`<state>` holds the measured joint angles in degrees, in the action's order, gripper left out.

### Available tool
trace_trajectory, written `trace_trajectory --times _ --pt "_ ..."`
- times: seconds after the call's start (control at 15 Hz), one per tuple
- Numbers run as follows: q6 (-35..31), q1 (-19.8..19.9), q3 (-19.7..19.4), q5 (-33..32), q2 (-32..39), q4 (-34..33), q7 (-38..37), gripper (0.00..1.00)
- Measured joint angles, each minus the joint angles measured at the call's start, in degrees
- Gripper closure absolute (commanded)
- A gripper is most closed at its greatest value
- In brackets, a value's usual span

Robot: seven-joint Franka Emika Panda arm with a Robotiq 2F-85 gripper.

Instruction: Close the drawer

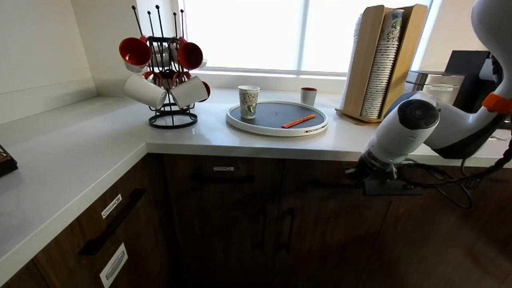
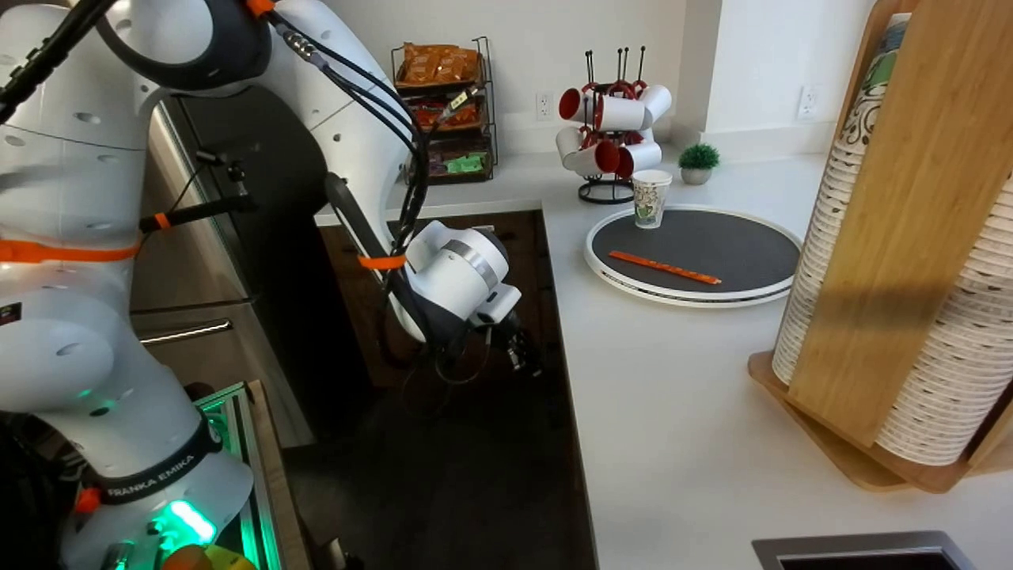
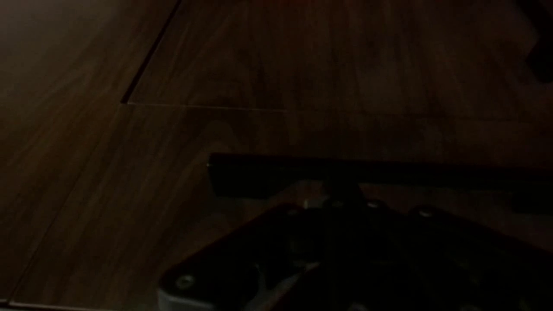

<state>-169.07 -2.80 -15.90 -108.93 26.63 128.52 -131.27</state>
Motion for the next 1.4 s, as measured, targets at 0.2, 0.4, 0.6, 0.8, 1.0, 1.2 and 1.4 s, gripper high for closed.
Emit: trace_trajectory --times 0.2,0.4,0.6,0.8,1.0,1.2,1.4 --pt "0.0 -0.36 -0.17 2.6 -0.69 2.08 1.6 1.0" --pt "-0.05 -0.52 -0.41 7.65 -2.04 4.81 5.88 1.0" --pt "-0.04 -0.51 -0.41 12.46 -2.63 6.93 9.84 1.0" --pt "-0.03 -0.41 -0.5 13.27 -2.59 6.91 10.04 1.0" --pt "-0.03 -0.23 -0.62 12.56 -2.47 5.54 8.86 1.0" --pt "-0.03 -0.22 -0.63 10.49 -1.99 3.51 6.52 1.0" --pt "-0.03 -0.21 -0.54 8.78 -0.21 1.88 4.36 1.0"
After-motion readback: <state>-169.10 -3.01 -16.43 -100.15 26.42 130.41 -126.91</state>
